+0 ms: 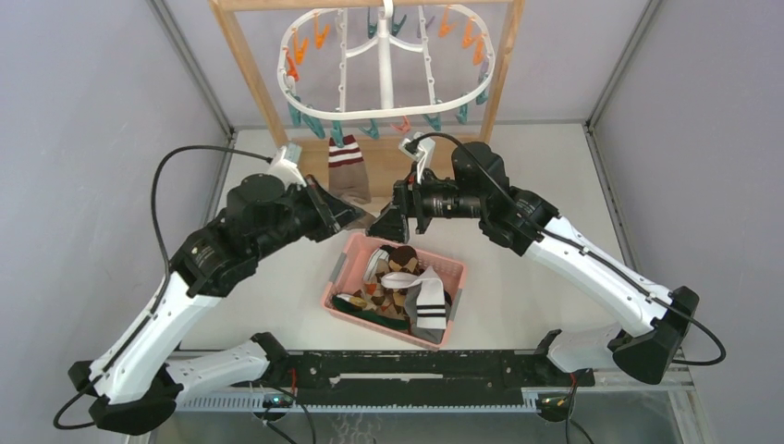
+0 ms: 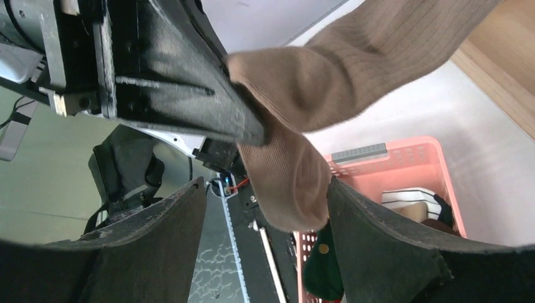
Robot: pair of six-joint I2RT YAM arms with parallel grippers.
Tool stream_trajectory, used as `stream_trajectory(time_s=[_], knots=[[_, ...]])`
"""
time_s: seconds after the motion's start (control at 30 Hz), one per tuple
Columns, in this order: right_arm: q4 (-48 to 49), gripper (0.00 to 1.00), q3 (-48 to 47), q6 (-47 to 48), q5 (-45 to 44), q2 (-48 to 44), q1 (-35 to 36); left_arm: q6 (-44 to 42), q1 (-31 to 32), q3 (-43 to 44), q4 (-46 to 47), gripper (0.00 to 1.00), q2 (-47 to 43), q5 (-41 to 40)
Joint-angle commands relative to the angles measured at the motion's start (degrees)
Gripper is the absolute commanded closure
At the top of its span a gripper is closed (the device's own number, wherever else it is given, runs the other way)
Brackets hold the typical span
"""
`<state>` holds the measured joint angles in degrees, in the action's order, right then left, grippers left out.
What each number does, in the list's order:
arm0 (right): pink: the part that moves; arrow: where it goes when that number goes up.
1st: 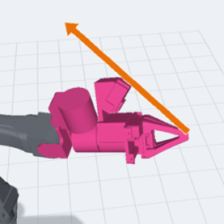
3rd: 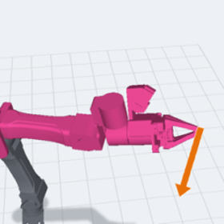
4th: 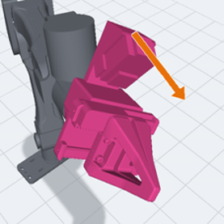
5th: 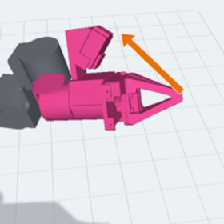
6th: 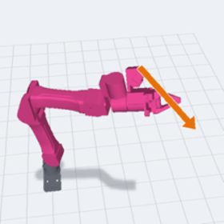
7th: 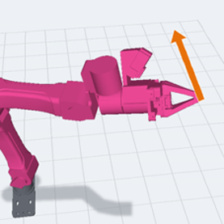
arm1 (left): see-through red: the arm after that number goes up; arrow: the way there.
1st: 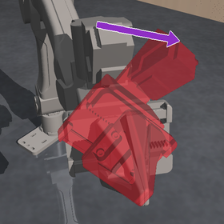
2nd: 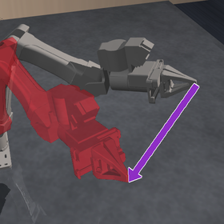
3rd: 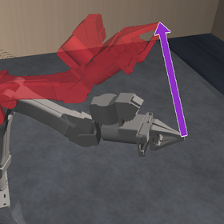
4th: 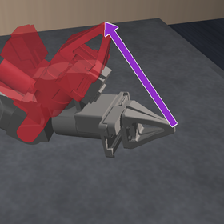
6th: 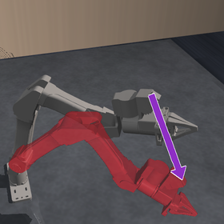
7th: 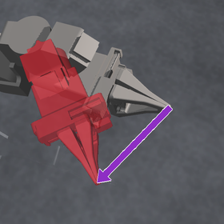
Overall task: Remove the socks clipped to the hanger
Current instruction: Remove the sock from the hanger.
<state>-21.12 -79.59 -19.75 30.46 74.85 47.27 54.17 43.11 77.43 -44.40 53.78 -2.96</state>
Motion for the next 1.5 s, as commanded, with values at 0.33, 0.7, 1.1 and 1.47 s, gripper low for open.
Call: stream_trajectory(time_s=[0.33,0.7,1.1,1.47], knots=[[-11.7,0.23,-3.1,1.8,-3.9,-13.3,-17.5,-0.7,6.0,10.2,11.0,1.0,16.7,7.9],[-16.2,0.23,-2.4,0.2,-4.2,-17.7,-26.5,-5.4,7.9,31.3,8.5,1.0,38.4,13.0],[-18.5,0.23,-1.9,-0.9,-7.3,-21.3,-29.9,-6.1,9.2,50.0,3.9,1.0,51.8,15.3],[-20.8,0.23,-0.6,-3.2,-6.4,-25.9,-33.6,-3.4,10.4,55.8,5.6,1.0,57.0,16.2]])
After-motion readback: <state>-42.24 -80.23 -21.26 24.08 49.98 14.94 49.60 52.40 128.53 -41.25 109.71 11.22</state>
